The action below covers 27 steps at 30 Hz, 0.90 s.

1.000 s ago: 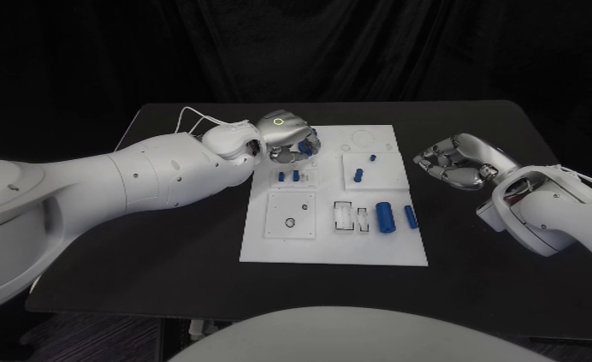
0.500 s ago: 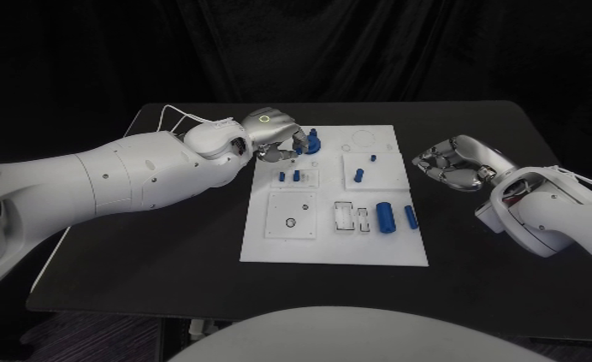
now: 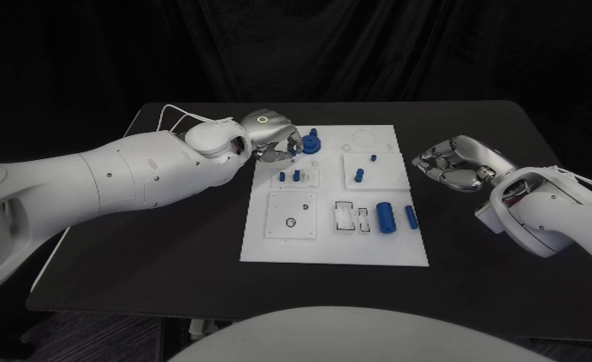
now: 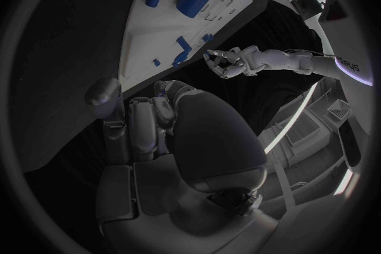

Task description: Assemble the parts on the task board

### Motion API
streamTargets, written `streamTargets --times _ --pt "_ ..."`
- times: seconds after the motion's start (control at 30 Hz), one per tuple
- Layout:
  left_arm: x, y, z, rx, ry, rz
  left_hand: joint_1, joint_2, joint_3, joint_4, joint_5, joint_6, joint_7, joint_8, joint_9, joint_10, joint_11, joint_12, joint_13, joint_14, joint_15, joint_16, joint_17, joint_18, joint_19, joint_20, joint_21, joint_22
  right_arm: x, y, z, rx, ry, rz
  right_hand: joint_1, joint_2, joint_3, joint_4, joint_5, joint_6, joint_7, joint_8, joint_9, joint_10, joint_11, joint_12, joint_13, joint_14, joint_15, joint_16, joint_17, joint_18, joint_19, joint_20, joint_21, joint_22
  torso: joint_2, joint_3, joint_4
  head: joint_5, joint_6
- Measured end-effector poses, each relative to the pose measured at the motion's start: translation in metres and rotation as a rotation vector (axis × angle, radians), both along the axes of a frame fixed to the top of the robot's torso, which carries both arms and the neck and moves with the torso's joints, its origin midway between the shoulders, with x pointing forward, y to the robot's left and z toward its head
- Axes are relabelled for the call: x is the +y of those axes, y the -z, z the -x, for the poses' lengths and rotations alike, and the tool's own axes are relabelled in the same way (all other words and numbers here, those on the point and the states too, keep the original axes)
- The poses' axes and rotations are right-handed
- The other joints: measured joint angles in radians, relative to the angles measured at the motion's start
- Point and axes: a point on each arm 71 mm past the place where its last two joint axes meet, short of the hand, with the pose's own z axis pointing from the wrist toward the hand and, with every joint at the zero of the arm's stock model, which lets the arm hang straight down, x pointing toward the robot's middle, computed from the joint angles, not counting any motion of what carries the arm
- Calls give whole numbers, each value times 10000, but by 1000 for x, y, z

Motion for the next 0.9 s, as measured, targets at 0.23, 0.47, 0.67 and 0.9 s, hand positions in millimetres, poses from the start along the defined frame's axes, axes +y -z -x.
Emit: streamTargets --times 0.23,0.47,0.67,0.9 --pt "-1 3 -4 112 -142 -153 1 -1 0 0 0 0 0 0 -3 32 32 0 0 0 0 0 -28 1 0 0 -50 0 1 0 0 9 -16 -3 0 0 0 0 0 0 0 0 0 0 0 0 1 0 0 0 0 1 0 0 0 0 2 2 -6 -12 0" --pt "-2 10 -6 251 -263 -294 1 -1 -1 1 0 0 0 0 -5 32 32 -37 -4 -38 36 -41 -57 1 -1 0 -51 0 2 0 0 16 -31 -4 0 0 28 -28 0 0 0 0 0 0 0 0 -31 0 0 0 0 1 0 0 0 -1 -3 8 -5 3 0" --pt "-1 14 -8 344 -361 -403 1 -1 -1 1 0 -1 -1 -1 -5 31 33 -37 -10 -38 36 -41 -79 1 -1 1 -51 0 2 0 0 20 -35 -4 0 0 28 -28 0 0 0 0 0 0 0 0 -31 0 0 0 0 1 0 0 0 -1 -4 9 -5 -23 0" --pt "-2 17 -8 409 -384 -454 2 -1 28 -28 -1 -1 -1 -1 -6 31 33 -75 -11 -38 37 -114 -128 1 -1 0 -117 0 3 1 -1 24 -51 -9 0 0 28 -28 0 0 0 0 0 0 0 0 -31 0 0 0 0 1 0 0 0 -1 -4 9 -1 -24 0"
